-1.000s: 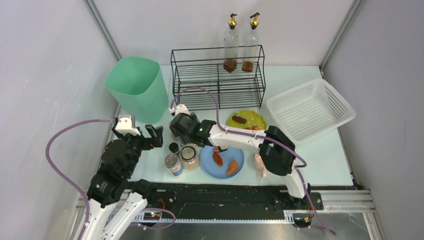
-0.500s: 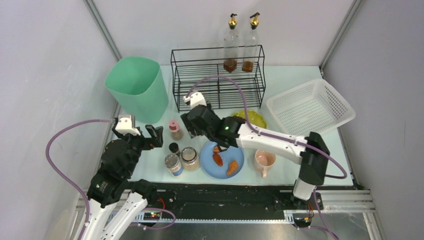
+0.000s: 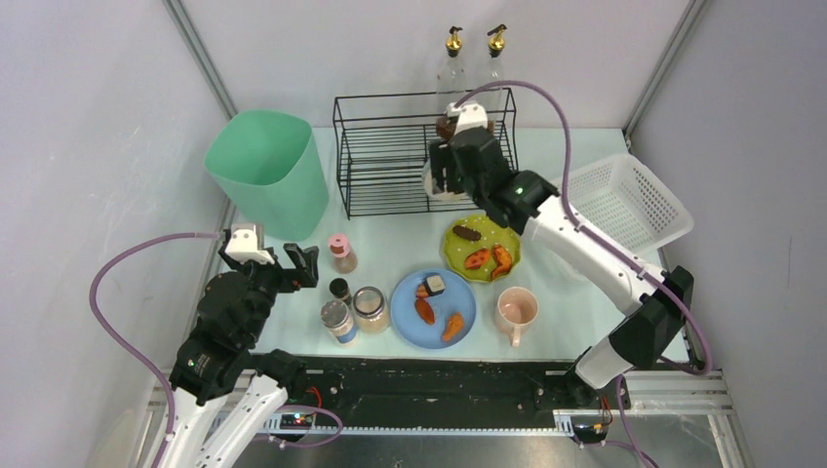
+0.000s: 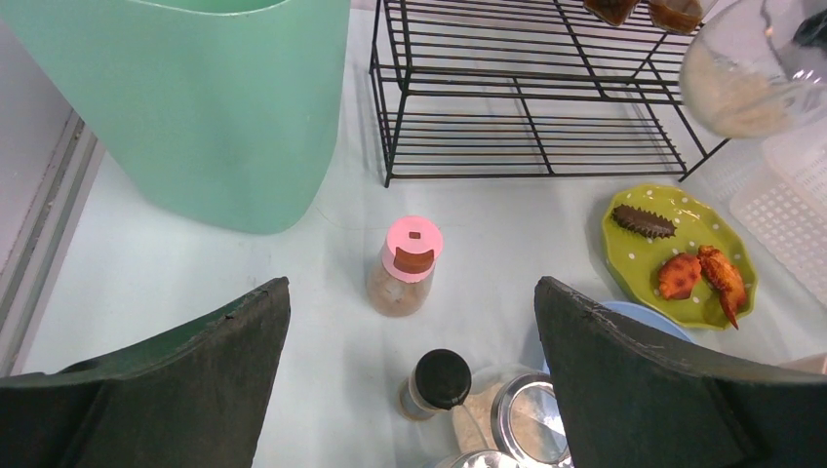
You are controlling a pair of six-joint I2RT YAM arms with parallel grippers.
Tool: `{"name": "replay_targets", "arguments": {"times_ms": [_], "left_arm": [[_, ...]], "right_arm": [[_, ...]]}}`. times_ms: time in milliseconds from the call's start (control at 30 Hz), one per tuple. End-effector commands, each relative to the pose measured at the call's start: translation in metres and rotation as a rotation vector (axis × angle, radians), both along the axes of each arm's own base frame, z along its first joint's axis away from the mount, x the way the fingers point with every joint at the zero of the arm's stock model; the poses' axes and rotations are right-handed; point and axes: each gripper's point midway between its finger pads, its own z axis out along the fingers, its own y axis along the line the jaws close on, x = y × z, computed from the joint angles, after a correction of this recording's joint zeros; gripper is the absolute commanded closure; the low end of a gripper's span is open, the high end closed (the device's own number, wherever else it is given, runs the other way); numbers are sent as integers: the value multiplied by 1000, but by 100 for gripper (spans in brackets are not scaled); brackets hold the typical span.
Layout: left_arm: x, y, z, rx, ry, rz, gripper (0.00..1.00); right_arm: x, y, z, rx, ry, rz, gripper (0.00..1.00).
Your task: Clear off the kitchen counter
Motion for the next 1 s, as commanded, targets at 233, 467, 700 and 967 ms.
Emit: {"name": "replay_targets", "arguments": {"times_ms": [233,467,700,967], "left_arm": [[-1,-1,7,-25,-30,-4,2],[-1,-2,8,-28,-34,-10,2],[-1,-2,7,-27,-31,-12,2],[-2,-1,7,-28,-34,-9,2]], "right_arm": [[69,-48,77,95,-33,-97,100],[107,-75,74,122,-9,-187,100],[140,-98,49,107,40,-265,100],[158,-106,17,65,107,-290,100]]}}
